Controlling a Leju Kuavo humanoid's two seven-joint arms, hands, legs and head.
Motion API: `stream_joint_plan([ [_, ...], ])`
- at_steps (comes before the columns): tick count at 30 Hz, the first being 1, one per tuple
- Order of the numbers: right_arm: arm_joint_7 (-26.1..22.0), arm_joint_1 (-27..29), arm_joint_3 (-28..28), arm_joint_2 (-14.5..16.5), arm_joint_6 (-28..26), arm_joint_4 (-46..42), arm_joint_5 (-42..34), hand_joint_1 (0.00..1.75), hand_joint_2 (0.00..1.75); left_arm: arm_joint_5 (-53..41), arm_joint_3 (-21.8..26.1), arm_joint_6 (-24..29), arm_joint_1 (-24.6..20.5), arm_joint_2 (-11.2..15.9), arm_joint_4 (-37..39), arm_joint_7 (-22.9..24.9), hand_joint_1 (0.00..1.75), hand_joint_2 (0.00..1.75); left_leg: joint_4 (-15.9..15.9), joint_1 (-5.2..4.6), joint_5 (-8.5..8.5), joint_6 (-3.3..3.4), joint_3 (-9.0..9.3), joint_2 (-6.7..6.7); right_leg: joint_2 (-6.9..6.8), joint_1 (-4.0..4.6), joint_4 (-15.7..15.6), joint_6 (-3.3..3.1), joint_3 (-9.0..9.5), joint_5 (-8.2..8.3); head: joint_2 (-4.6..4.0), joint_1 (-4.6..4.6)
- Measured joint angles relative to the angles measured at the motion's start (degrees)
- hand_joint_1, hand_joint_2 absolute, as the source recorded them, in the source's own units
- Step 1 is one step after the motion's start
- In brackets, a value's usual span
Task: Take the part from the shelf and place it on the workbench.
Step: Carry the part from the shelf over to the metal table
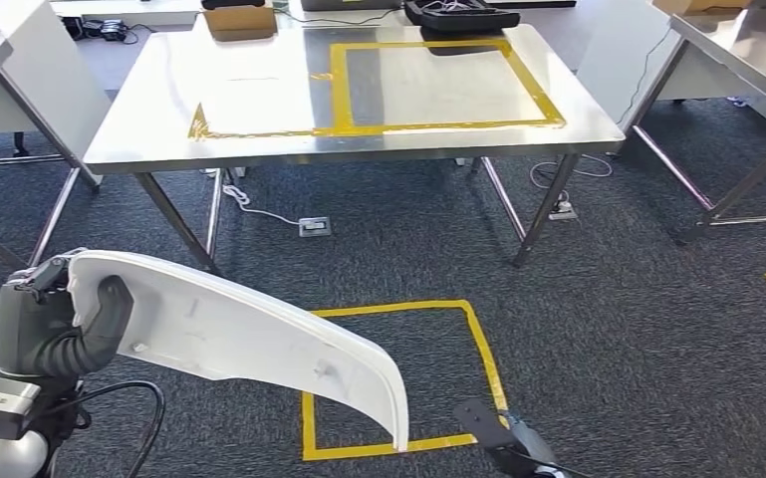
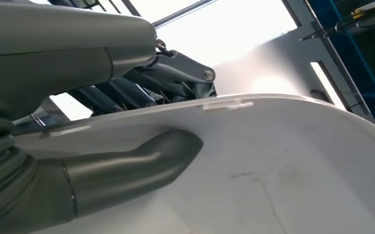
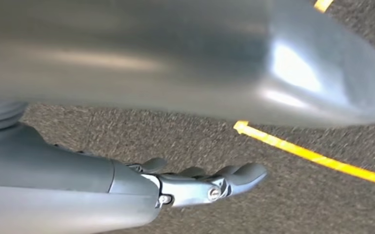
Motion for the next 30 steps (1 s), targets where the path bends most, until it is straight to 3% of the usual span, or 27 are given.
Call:
stream_joint_plan([
  [2,-0.3,0.0,0.0,0.0,0.0,0.0,-0.2,0.00,0.00,-0.1,0.1,0.0,0.1,-0.2,-0.4,0.3,1.75,1.75,-0.4,0.25,-0.21,0.66,0.57,0.05,-0.02,-0.10,3.5,0.60,-1.63,-1.74,-0.01,0.02],
  [5,-0.7,0.5,0.0,-0.2,0.0,0.0,-0.6,0.00,0.00,-0.3,0.1,0.0,0.6,-0.6,-0.6,0.7,1.75,1.75,-0.4,0.22,-0.99,1.08,1.19,0.14,-0.05,-0.26,14.6,1.07,-8.63,-5.24,0.00,0.03],
  [6,-0.7,0.8,0.0,-0.2,0.0,0.0,-0.8,0.00,0.00,-0.4,0.1,0.0,0.8,-0.7,-0.6,0.9,1.75,1.75,-0.4,0.21,-1.31,1.08,1.51,0.10,-0.05,-0.26,16.3,1.10,-10.25,-4.89,-0.01,0.03],
  [7,-0.8,1.1,0.0,-0.2,0.0,0.0,-0.9,0.00,0.00,-0.5,0.1,0.0,1.0,-0.8,-0.5,0.9,1.75,1.75,-0.4,0.21,-1.66,1.03,1.95,0.05,-0.05,-0.26,15.8,1.05,-10.77,-3.35,0.00,0.03],
  [9,-0.8,1.6,0.0,-0.2,0.0,0.0,-1.2,0.00,0.00,-0.6,0.1,-0.1,1.1,-1.0,-0.5,0.9,1.75,1.75,-0.4,0.21,-2.50,0.77,3.08,-0.02,-0.06,-0.24,9.0,0.73,-8.78,2.04,0.00,0.03],
  [11,-0.8,1.9,0.0,-0.3,0.0,0.0,-1.5,0.00,0.00,-0.7,0.1,-0.1,1.2,-1.2,-0.4,0.9,1.75,1.75,-0.3,0.00,-3.40,0.23,3.84,-0.07,-0.07,0.00,2.3,0.22,-6.14,5.12,0.00,0.01],
  [12,-0.9,2.0,0.0,-0.3,-0.1,0.0,-1.6,0.00,0.00,-0.7,0.1,-0.1,1.1,-1.2,-0.3,0.9,1.75,1.75,-0.3,-0.08,-3.72,-0.08,3.97,-0.09,-0.06,0.14,0.8,-0.08,-5.53,5.30,0.00,0.00],
  [16,-1.3,2.3,-0.1,-0.3,-0.2,0.0,-2.0,0.00,0.00,-0.7,0.1,-0.1,0.8,-1.3,0.1,0.9,1.75,1.75,0.6,-0.01,-4.90,-1.46,4.26,0.06,0.06,0.00,0.0,-1.44,-4.56,4.43,0.00,-0.03],
  [18,-1.5,2.3,-0.1,-0.4,-0.2,0.0,-2.1,0.00,0.00,-0.7,0.1,-0.1,0.6,-1.3,0.3,0.9,1.75,1.75,6.0,0.11,-7.31,-1.95,1.76,0.18,0.03,-0.18,-0.4,-2.05,-3.66,4.08,-0.01,-0.04],
  [20,-1.6,2.4,-0.1,-0.4,-0.2,0.0,-2.3,0.00,0.00,-0.7,0.1,-0.1,0.5,-1.3,0.7,0.9,1.75,1.75,13.5,0.22,-9.79,-2.22,-2.90,0.21,0.00,-0.18,-0.3,-2.29,-3.10,3.49,-0.01,-0.03],
  [21,-1.6,2.5,-0.1,-0.4,-0.2,0.1,-2.5,0.00,0.00,-0.7,0.1,-0.1,0.5,-1.4,1.0,0.9,1.75,1.75,15.6,0.26,-9.73,-2.30,-4.65,0.21,0.03,-0.18,-0.3,-2.27,-2.79,3.15,-0.01,-0.03],
  [22,-1.7,2.6,-0.1,-0.4,-0.3,0.1,-2.7,0.00,0.00,-0.7,0.1,-0.1,0.5,-1.4,1.2,0.9,1.75,1.75,15.7,0.30,-8.49,-2.33,-5.46,0.21,0.07,-0.18,-0.2,-2.23,-2.41,2.79,-0.01,-0.03],
  [23,-1.7,2.7,-0.1,-0.5,-0.3,0.1,-2.9,0.00,0.00,-0.7,0.1,-0.1,0.4,-1.4,1.4,0.9,1.75,1.75,13.7,0.34,-6.16,-2.28,-5.17,0.22,0.13,-0.18,-0.2,-2.12,-1.90,2.38,0.00,-0.03],
  [25,-1.8,2.9,-0.2,-0.5,-0.3,0.1,-3.2,0.00,0.00,-0.7,0.0,-0.1,0.0,-1.5,1.8,1.0,1.75,1.75,6.4,0.34,-1.11,-2.01,-2.68,0.22,0.21,-0.09,-0.1,-1.73,-0.83,1.47,0.00,-0.04],
  [26,-1.7,2.9,-0.2,-0.5,-0.3,0.1,-3.2,0.00,0.00,-0.7,0.0,-0.1,-0.4,-1.6,2.0,1.1,1.75,1.75,3.3,0.30,0.14,-1.73,-1.47,0.20,0.25,0.02,0.0,-1.44,-0.54,1.05,0.00,-0.04],
  [27,-1.6,2.7,-0.2,-0.5,-0.3,0.1,-3.2,0.00,0.00,-0.7,0.0,-0.1,-0.7,-1.7,2.2,1.3,1.75,1.75,1.5,0.24,0.50,-1.43,-0.78,0.17,0.27,0.11,0.1,-1.13,-0.45,0.75,0.00,0.00],
  [30,-0.8,2.0,-0.2,-0.5,-0.1,0.1,-3.2,0.00,0.00,-0.8,0.0,-0.1,-1.9,-2.0,3.0,1.5,1.75,1.75,0.4,0.11,-0.17,-0.31,-0.37,0.05,0.24,0.07,0.0,-0.14,-0.41,0.28,0.00,0.18],
])
